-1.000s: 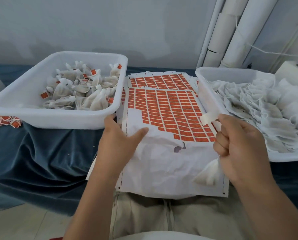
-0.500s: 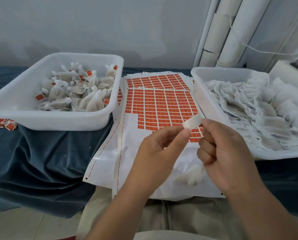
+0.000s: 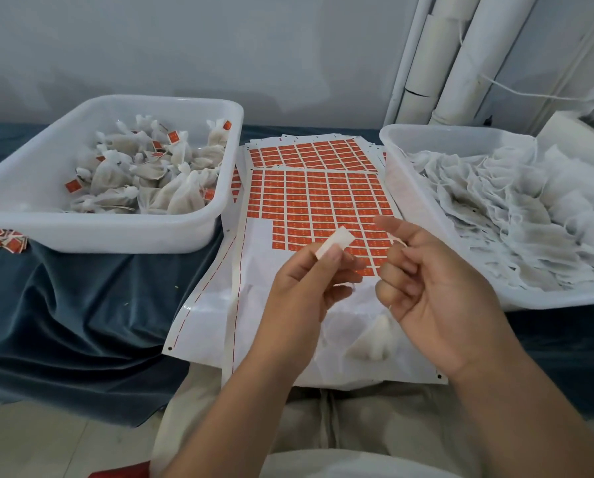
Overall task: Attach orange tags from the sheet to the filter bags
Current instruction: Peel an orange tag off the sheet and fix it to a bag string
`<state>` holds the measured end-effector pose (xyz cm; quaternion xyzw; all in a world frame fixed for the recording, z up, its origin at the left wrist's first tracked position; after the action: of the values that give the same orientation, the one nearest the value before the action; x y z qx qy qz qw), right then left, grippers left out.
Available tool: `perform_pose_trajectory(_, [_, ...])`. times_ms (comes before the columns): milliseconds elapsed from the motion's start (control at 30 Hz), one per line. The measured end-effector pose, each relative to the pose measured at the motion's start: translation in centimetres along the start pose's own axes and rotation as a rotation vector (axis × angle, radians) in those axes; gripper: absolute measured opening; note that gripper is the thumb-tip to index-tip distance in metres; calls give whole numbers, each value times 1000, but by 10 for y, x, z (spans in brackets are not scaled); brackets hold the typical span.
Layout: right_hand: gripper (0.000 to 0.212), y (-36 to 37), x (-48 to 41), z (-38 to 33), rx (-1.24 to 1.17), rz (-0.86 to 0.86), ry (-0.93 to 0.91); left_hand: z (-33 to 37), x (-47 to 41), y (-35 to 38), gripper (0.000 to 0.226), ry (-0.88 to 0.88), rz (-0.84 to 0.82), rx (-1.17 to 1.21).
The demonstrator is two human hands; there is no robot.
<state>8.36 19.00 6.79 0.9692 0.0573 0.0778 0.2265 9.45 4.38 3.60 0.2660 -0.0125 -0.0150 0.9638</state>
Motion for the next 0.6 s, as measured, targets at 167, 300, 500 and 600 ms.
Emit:
perform_pose_trajectory(167, [45,0,1,-2,-9,-40,10,2,-1,0,25,175,-61,-331])
perform_pose_trajectory(300, [47,-8,-1,-10,-1,-12,-9,15,-7,-19,16,513,203,-1277])
perform_pose_trajectory(500, [47,-12,-5,-11,-15,28,-5,10,-18,-28,17,323,1,-1617])
perform_pose_trajectory(600, [49,-13,-5,-13,-32,41,-4,9,-19,-29,30,198,-171,-1698])
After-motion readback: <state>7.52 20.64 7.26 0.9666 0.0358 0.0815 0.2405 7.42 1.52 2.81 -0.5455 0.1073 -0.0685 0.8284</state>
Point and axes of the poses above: each hand's wrist, its own x-axis away from the middle knuckle, its own y-axis out of the palm, z = x × y, the point moved 5 cm from there along -x, towards the middle knuckle, and after that the axes turned 6 degrees about x, right-handed, at the moved point
